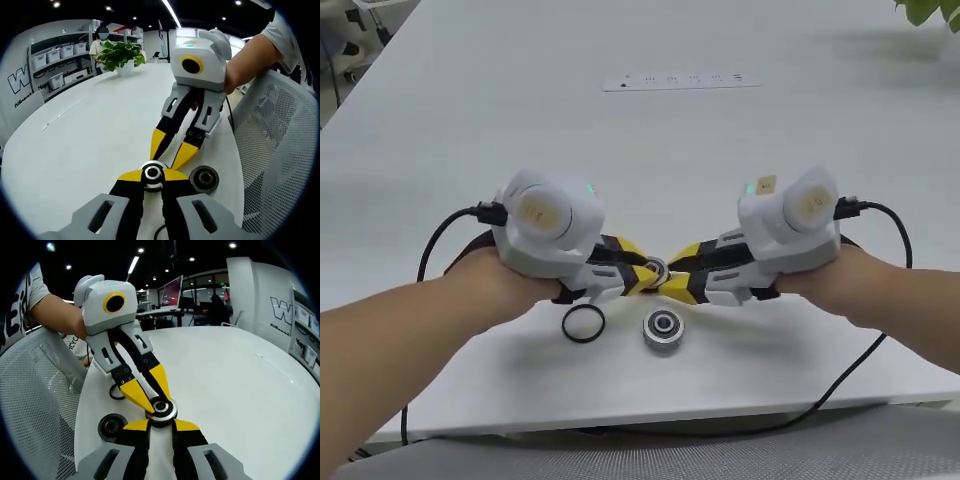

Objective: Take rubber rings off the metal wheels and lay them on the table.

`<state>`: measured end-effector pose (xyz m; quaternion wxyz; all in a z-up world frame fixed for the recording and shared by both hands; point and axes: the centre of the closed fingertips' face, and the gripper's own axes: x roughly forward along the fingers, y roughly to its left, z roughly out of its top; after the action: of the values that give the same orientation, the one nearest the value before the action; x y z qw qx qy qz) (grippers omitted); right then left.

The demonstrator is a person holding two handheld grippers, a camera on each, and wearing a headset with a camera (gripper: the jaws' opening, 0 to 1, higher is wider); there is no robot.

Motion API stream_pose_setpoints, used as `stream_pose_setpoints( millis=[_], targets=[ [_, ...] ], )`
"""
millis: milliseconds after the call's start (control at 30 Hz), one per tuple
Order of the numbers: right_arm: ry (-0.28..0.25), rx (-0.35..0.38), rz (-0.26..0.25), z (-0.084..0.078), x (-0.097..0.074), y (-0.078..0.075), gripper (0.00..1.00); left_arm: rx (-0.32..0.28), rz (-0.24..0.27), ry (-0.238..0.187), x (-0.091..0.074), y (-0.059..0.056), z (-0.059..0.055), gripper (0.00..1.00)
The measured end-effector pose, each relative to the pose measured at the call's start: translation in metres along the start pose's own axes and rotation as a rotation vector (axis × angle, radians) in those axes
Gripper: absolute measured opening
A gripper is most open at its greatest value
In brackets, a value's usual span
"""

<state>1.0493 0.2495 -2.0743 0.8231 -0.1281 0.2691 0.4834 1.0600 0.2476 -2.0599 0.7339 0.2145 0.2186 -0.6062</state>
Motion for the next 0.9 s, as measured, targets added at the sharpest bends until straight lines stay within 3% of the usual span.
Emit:
stream_pose_setpoints(
  millis=[67, 100, 900],
  targets=[
    [0.027, -0.024, -0.013, -0.0051, -0.0027, -0.0031, 0.02, -0.001, 0.000, 0.000, 0.0000, 0.0001, 0.0000, 0.08],
    [0.018, 0.003, -0.006, -0.0048, -0.0032, -0.0022, 0.00, -0.001, 0.001, 0.000, 0.0000, 0.0000, 0.0000, 0.08],
    [-0.003, 0.054, -0.007, -0.0004, -0.0015, -0.0064, 0.00, 0.003, 0.004, 0.000, -0.0002, -0.0006, 0.0003, 0.08]
  ],
)
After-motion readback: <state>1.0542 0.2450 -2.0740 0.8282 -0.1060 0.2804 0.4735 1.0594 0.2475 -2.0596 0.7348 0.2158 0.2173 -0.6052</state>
